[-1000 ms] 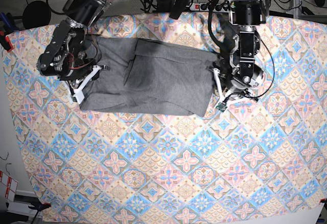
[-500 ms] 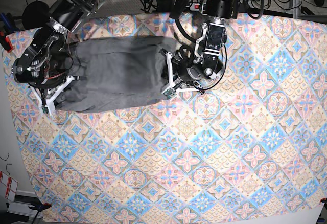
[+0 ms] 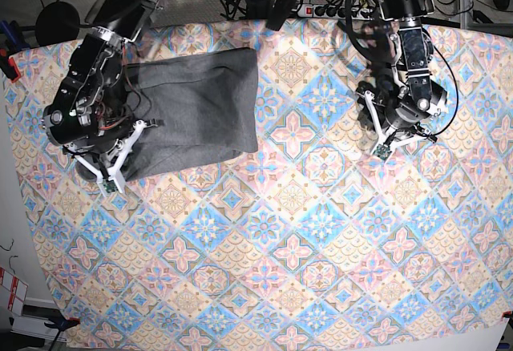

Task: Fold the T-shirt properly
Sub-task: 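Fold the held end over onto the shirt with the right gripper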

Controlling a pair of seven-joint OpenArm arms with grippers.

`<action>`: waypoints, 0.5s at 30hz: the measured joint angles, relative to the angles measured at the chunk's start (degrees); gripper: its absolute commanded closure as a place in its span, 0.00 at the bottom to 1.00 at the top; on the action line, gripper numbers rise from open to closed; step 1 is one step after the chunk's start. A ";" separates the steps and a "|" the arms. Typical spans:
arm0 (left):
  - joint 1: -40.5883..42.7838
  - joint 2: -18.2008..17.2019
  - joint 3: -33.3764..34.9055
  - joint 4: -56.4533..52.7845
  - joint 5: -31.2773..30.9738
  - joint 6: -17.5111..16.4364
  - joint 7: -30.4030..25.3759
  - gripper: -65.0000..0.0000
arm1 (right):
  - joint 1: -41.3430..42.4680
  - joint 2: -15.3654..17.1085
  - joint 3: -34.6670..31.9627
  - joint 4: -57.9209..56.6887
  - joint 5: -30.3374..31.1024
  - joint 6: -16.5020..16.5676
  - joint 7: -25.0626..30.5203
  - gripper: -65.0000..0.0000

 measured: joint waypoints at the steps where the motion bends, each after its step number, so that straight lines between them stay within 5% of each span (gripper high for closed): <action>1: 0.13 -0.13 -1.18 0.00 -0.02 -0.50 -0.02 0.76 | -0.63 -0.11 -1.36 0.15 0.13 0.00 0.02 0.96; 5: -0.42 -0.31 -7.41 0.00 -0.11 -0.37 0.00 0.76 | -3.89 -0.02 -7.08 2.93 -0.44 0.02 -1.31 0.96; 15: -0.74 -0.02 -7.48 -0.11 0.02 -0.37 -0.04 0.76 | -8.07 0.74 -26.82 6.25 -0.44 0.00 -1.31 0.96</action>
